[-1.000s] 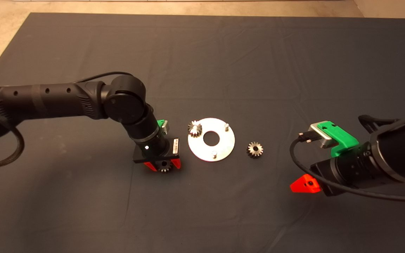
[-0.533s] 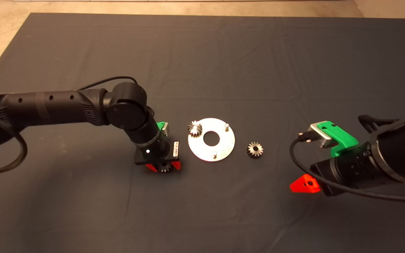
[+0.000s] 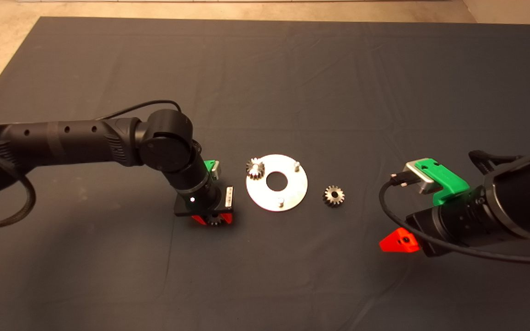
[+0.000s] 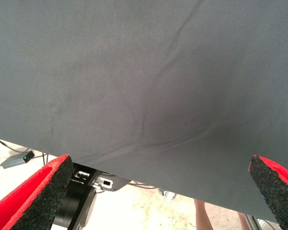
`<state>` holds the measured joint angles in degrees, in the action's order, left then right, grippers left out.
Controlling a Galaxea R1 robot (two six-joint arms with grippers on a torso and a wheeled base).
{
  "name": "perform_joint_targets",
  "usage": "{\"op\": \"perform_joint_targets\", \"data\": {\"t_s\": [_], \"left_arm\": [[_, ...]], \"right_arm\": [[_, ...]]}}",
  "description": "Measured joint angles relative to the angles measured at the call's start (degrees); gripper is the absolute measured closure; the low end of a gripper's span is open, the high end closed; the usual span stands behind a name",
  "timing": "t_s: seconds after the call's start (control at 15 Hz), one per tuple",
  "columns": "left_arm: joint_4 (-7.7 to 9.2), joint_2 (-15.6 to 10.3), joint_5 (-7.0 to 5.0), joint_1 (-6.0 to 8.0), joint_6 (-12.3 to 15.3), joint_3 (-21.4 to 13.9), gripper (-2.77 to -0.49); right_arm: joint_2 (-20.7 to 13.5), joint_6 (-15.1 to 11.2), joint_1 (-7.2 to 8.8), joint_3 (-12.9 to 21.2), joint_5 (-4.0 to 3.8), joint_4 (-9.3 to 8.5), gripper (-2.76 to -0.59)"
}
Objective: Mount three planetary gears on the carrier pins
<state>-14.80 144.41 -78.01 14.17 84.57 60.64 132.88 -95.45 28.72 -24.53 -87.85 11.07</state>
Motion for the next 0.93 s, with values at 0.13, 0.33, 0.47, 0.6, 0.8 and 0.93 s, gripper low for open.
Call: {"op": "perform_joint_targets", "data": {"t_s": [0.13, 0.33, 0.47, 0.6, 0.8, 0.93], "left_arm": [[0.0, 0.02, -0.05, 0.0, -0.02, 0.0, -1.11], [-0.02, 0.02, -0.07, 0.0, -0.02, -0.02, -1.06], [-0.02, -0.01, -0.02, 0.0, -0.04, -0.02, -1.06], [-0.05, -0.12, 0.06, 0.0, -0.04, -0.2, -1.0], [-0.09, -0.06, -0.3, -0.02, -0.11, -0.22, -0.98], [-0.63, 0.35, -1.39, -0.03, -0.17, -0.9, -0.96]], "right_arm": [[0.0, 0.0, -0.01, 0.0, 0.0, 0.0, -2.75], [-0.01, 0.0, -0.01, 0.0, 0.0, 0.0, -2.75], [-0.01, 0.0, -0.01, 0.0, 0.0, 0.0, -2.75], [0.0, 0.0, 0.0, 0.0, -0.02, 0.0, -2.75], [-0.01, 0.0, 0.0, 0.0, 0.0, -0.01, -2.75], [-0.02, 0.0, -0.01, 0.0, 0.02, 0.0, -2.75]]}}
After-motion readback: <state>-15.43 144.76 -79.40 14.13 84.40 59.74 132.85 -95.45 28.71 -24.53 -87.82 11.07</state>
